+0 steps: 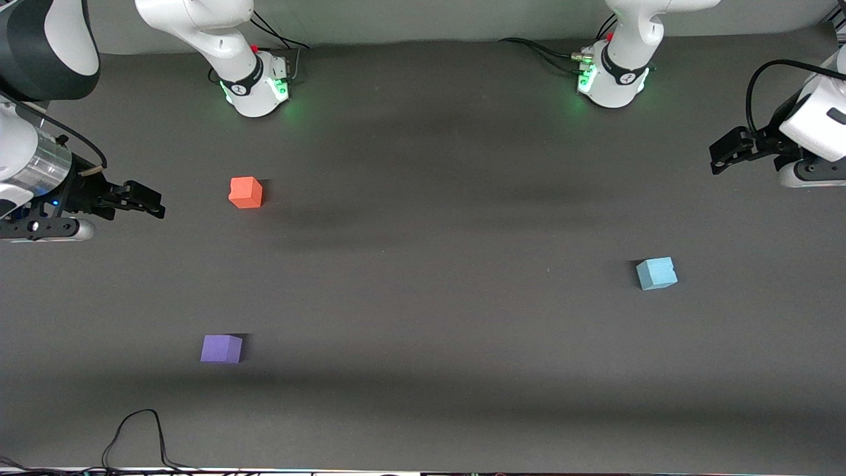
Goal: Place blue block between orange and purple blocks
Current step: 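Move the left gripper toward the light blue block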
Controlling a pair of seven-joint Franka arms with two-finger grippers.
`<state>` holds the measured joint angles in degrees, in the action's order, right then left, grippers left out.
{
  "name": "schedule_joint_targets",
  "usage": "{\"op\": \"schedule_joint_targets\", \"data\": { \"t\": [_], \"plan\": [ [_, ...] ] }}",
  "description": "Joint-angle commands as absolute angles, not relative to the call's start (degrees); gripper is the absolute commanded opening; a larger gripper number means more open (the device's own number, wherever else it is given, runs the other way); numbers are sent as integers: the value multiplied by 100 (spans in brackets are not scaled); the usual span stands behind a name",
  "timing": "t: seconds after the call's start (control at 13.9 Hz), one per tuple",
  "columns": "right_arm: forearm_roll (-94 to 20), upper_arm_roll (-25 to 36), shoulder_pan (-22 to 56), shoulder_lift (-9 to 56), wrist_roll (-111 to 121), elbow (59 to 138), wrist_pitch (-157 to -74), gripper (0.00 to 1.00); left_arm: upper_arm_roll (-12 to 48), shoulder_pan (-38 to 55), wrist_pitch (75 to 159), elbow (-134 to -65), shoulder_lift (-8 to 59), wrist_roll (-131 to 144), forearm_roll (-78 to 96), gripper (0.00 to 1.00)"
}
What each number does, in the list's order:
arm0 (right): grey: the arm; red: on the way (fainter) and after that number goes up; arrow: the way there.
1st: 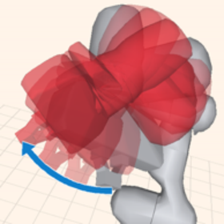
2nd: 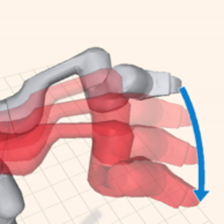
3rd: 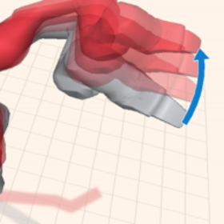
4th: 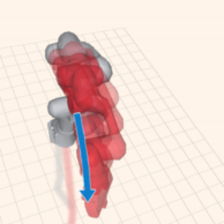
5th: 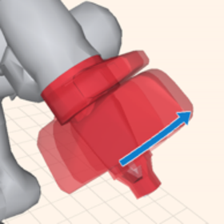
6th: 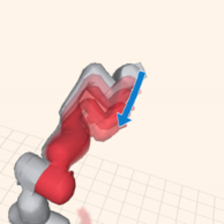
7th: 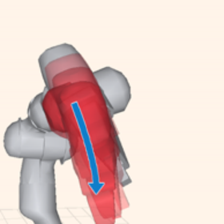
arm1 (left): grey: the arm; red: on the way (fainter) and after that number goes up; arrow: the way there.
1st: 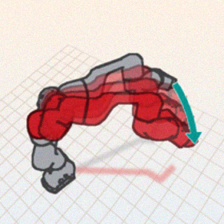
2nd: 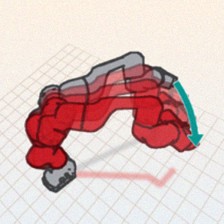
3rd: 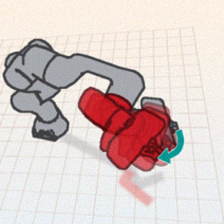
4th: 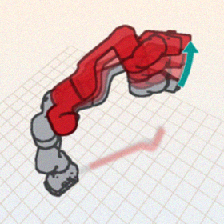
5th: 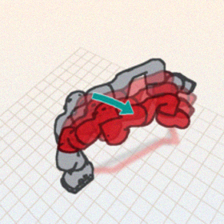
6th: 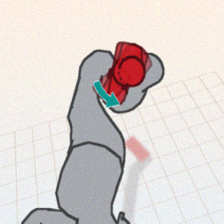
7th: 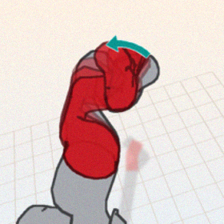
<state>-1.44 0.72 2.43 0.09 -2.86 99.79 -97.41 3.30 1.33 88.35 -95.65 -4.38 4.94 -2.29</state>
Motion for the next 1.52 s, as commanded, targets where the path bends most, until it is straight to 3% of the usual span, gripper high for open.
{"op": "schedule_joint_targets", "data": {
  "t": [0.0, 0.65, 1.08, 1.44],
  "plan": [
    [-18, 105, 281, -26, -176, 10028, -9791, 100, 264, 237, 8675, -9255, -237, 501, -281, 100],
    [-26, 105, 272, -35, -167, 10046, -9791, 100, 255, 202, 8323, -9412, -158, 501, -299, 100],
    [-18, 105, 272, -35, -176, 10081, -9800, 100, 211, 44, 10069, -11054, -36, 501, -299, 100],
    [-18, 79, 299, -61, -237, 10089, -9888, 100, 211, -167, 11072, -11188, 1026, 369, -299, 100]
  ]
}}
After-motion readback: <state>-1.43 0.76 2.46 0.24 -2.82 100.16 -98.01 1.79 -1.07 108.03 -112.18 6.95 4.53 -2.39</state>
